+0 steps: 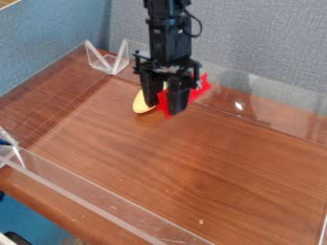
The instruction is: Put the red object to the right side of the table
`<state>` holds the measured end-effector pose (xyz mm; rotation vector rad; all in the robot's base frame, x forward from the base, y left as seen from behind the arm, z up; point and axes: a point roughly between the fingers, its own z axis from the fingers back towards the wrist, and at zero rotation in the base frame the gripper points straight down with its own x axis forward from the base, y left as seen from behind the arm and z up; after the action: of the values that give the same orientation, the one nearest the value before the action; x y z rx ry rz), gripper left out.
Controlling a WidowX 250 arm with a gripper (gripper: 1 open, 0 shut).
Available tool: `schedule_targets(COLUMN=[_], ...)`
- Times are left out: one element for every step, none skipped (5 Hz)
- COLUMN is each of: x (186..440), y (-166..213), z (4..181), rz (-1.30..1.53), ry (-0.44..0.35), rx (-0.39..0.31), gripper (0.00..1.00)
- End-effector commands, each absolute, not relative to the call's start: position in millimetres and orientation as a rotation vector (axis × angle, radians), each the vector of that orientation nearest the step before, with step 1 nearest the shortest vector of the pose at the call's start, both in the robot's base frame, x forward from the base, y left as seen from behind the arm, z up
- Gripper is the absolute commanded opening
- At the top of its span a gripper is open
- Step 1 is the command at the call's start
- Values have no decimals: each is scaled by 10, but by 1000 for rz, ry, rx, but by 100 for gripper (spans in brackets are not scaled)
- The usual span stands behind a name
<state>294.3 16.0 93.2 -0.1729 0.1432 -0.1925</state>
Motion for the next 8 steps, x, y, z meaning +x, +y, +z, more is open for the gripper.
schedule_targets(x=[2835, 2715, 2621, 2561, 2520, 2484, 2483, 2511], y=[-34, -230, -458, -707, -895, -966, -938, -887], z=[1157, 1196, 1163, 1049, 915, 771, 589, 455], rz=[-276, -335, -396, -463, -514, -535, -524, -503], ry=[87, 85, 96, 116, 134, 151, 167, 181], rx=[-159, -169, -183, -188, -195, -200, -205, -203], gripper=[0, 0, 0, 0, 0, 0, 0, 0])
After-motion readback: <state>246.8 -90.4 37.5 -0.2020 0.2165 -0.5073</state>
